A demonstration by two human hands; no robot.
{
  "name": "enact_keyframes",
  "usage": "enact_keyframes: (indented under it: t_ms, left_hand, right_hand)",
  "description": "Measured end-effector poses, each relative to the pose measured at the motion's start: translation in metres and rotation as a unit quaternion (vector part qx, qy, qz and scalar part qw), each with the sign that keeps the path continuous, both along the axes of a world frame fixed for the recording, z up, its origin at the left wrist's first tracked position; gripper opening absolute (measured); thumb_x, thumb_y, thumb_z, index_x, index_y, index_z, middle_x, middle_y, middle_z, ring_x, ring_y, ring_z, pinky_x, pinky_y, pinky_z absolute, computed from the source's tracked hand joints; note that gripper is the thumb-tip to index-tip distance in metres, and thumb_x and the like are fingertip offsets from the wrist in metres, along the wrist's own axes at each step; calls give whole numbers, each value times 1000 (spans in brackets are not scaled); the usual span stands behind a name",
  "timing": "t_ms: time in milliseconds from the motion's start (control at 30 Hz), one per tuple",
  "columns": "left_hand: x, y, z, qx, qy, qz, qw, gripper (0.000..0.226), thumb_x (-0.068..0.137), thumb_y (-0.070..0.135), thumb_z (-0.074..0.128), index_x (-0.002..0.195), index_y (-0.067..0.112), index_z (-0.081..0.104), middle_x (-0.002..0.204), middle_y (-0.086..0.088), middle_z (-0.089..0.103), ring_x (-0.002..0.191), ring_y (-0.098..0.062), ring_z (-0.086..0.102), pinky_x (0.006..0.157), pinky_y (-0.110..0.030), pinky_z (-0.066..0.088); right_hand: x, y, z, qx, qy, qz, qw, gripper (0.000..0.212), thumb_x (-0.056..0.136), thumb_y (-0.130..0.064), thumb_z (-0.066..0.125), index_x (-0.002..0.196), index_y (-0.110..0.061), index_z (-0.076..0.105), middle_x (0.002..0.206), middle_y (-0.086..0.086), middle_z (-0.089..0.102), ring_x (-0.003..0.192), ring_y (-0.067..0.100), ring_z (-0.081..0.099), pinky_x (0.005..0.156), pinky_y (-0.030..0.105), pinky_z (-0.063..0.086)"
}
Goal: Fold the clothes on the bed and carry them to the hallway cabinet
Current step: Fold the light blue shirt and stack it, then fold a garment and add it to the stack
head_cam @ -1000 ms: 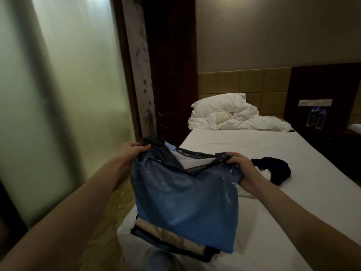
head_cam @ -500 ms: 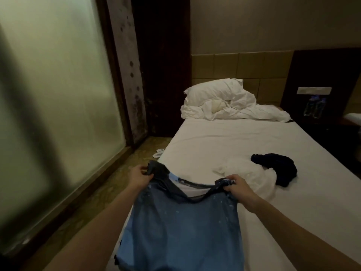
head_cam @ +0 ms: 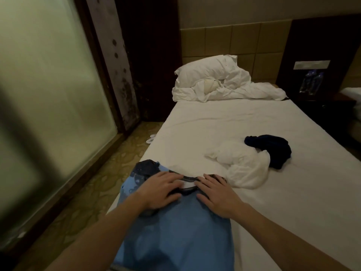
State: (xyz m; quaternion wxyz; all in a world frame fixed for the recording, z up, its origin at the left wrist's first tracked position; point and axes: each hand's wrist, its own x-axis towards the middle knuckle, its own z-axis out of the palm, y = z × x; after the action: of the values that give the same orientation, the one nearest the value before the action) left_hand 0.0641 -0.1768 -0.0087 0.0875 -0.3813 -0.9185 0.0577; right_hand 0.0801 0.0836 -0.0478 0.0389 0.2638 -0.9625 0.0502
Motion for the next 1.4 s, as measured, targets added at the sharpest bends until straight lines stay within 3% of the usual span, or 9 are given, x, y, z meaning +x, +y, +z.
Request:
enact_keyframes:
  t_ms: [100, 233, 367, 567, 733, 1000, 1133, 1300, 1400]
  left_hand:
    - [3, 12, -16, -51, -60, 59, 995, 68, 98, 67, 11, 155, 33, 25, 163, 6, 21, 150, -13, 18, 122, -33, 5]
    - [-4, 23, -27, -22, -62, 138, 988, 77, 91, 70, -3, 157, 35, 14, 165, 6, 13, 152, -15, 14, 124, -36, 6]
    - [-20, 57, -19, 13, -58, 156, 986, 76, 90, 58, -1, 158, 29, 15, 165, 5, 16, 151, -14, 15, 123, -34, 5]
    - [-55, 150, -7, 79, -77, 119, 987, 49, 103, 32, 36, 151, 22, 35, 158, 3, 35, 143, -16, 32, 120, -32, 19]
    - [-87, 229, -24, 64, -142, 94, 983, 41, 102, 37, 40, 139, 20, 49, 141, 0, 52, 125, -23, 51, 101, -35, 42]
    - [-137, 281, -102, 8, -237, 81, 968, 87, 86, 47, 67, 155, 32, 15, 161, 5, 17, 144, -21, 27, 109, -41, 37]
    - [-157, 292, -127, 3, -173, 75, 982, 72, 83, 45, 66, 147, 34, 35, 147, 5, 35, 135, -21, 35, 102, -38, 37]
    - [-165, 295, -125, 171, -167, 93, 967, 25, 93, 25, 51, 111, 16, 67, 115, -6, 65, 107, -30, 58, 87, -39, 45]
    - [-158, 294, -100, 348, -242, 168, 890, 19, 101, 13, 44, 93, 9, 61, 92, -6, 64, 85, -22, 58, 71, -23, 40]
  right_hand:
    - [-2, 14, -3, -7, -54, -62, 997, 94, 78, -71, -15, 158, -27, 11, 165, -10, 9, 151, 11, 1, 123, 42, 0]
    - [-5, 45, -3, -43, -95, -130, 986, 106, 69, -73, -20, 158, -24, 9, 165, -10, 8, 152, 12, 0, 123, 45, 3]
    - [-15, 93, -1, -38, -87, -182, 979, 75, 96, -63, 4, 158, -21, 8, 165, -5, 8, 152, 15, 2, 123, 44, 7]
    - [-34, 166, 1, -6, -55, -239, 969, 62, 98, -28, 47, 154, -18, 20, 157, 0, 29, 146, 20, 24, 118, 38, 21]
    - [-66, 213, -24, -23, -90, -259, 961, 68, 91, -10, 51, 153, -23, 26, 153, -1, 37, 138, 19, 37, 113, 34, 29]
    - [-124, 241, -68, -28, -115, -261, 958, 74, 96, -11, 53, 157, -22, 13, 157, 1, 32, 140, 23, 35, 109, 34, 34]
    - [-148, 247, -96, -17, -72, -269, 960, 61, 93, -20, 58, 149, -28, 34, 144, -2, 47, 129, 25, 44, 105, 38, 35]
    - [-160, 240, -100, -102, 89, -275, 952, 8, 86, -13, 69, 88, -20, 66, 92, 0, 59, 90, 25, 54, 87, 39, 42]
    - [-149, 237, -69, -277, -13, -289, 916, 33, 105, -27, 39, 87, -11, 61, 83, 3, 59, 83, 25, 57, 85, 45, 46]
